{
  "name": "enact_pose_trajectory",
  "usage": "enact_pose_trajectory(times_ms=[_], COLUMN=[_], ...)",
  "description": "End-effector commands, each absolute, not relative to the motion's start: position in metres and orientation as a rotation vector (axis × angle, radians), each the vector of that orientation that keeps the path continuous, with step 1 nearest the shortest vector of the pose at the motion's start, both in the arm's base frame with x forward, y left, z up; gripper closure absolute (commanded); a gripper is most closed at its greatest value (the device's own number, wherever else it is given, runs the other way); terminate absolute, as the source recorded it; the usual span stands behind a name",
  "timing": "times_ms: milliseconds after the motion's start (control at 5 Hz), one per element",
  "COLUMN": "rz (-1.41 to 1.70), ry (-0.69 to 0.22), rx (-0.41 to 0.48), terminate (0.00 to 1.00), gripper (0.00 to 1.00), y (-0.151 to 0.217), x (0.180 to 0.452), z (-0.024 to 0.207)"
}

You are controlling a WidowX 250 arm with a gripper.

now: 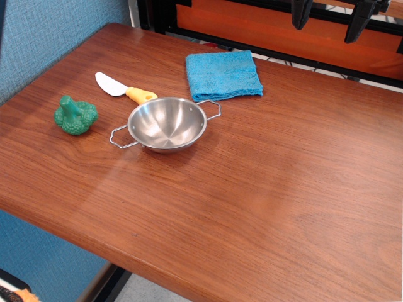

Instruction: Move blue cloth to the right and further away from silver pot.

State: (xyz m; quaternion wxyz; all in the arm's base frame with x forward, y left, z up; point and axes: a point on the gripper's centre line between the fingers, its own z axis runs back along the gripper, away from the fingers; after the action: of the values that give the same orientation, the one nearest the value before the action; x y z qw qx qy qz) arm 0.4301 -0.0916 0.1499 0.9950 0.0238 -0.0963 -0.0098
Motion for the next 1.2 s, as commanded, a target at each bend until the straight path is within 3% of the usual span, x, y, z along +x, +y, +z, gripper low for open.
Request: enact_pose_trajectory(times_ms=[0,800,1000], rz=[-0.02,0.426,0.471], ry=[-0.193,-0.107,-0.09], rx=[0.048,0.142,0.157], terminate=[0.0,0.0,0.0], gripper=[0.0,0.0,0.0], y=[-0.092,0.063,0.069], x=[0.43,0.452,0.458], z=[0.15,0.11,0.093])
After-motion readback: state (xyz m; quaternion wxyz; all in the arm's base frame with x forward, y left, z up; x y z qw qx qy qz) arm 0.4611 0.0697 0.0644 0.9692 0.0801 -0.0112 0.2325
